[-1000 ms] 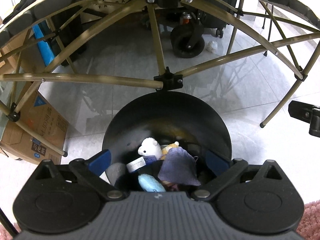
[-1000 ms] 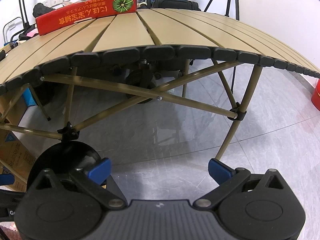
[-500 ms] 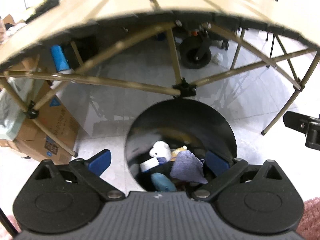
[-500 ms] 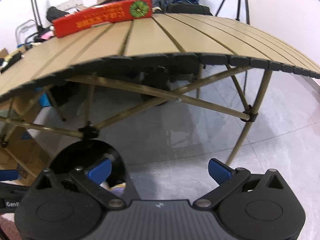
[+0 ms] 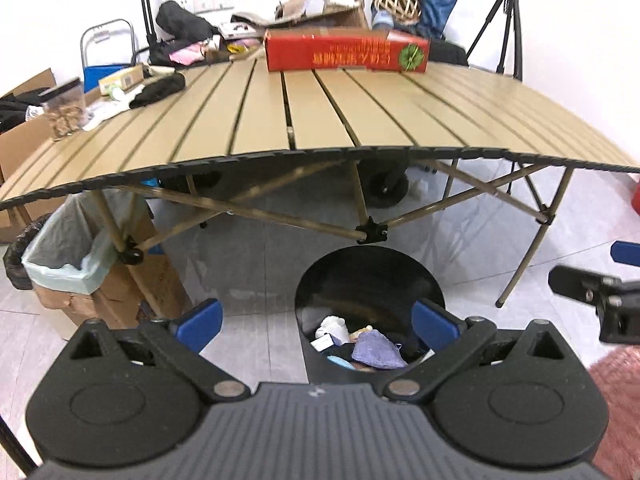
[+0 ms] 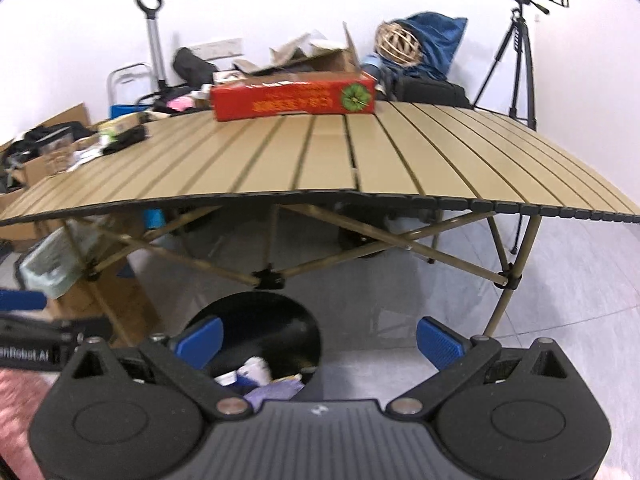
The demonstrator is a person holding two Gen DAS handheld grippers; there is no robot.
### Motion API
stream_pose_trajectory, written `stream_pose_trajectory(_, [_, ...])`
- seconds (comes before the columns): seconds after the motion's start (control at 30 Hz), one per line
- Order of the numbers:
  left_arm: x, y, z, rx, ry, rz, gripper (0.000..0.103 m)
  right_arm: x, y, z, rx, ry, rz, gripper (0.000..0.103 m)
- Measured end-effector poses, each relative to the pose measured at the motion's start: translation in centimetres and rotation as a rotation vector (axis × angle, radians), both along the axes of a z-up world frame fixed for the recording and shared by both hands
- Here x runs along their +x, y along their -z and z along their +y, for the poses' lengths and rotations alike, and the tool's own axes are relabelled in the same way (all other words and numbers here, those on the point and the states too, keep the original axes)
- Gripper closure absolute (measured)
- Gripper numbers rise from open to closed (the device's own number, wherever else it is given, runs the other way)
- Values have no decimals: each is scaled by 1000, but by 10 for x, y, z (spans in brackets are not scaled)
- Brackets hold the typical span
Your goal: Collect trash
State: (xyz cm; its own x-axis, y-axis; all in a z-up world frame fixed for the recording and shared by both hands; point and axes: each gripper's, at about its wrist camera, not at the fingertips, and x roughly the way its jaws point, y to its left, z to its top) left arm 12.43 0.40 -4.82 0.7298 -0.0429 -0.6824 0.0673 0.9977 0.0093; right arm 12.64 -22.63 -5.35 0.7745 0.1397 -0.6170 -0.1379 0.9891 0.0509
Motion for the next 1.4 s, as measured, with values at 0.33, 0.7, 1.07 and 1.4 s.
stream_pose_trajectory(0.33, [-74,-17,15,9,15,-50,0,-73,-21,16,12,-42,12,0])
stream_pose_trajectory(0.7, [-103,-29,17,6,13,-103,0,-102,-27,9,21,-9,10,0])
stream_pose_trajectory(1.07, [-108,-32,16,2,18,-119,0,-110,-30,8,33,6,-3,0])
stream_pose_trajectory(1.4, [-108,-33,16,1,19,-119,0,-111,-31,8,34,7,-8,0])
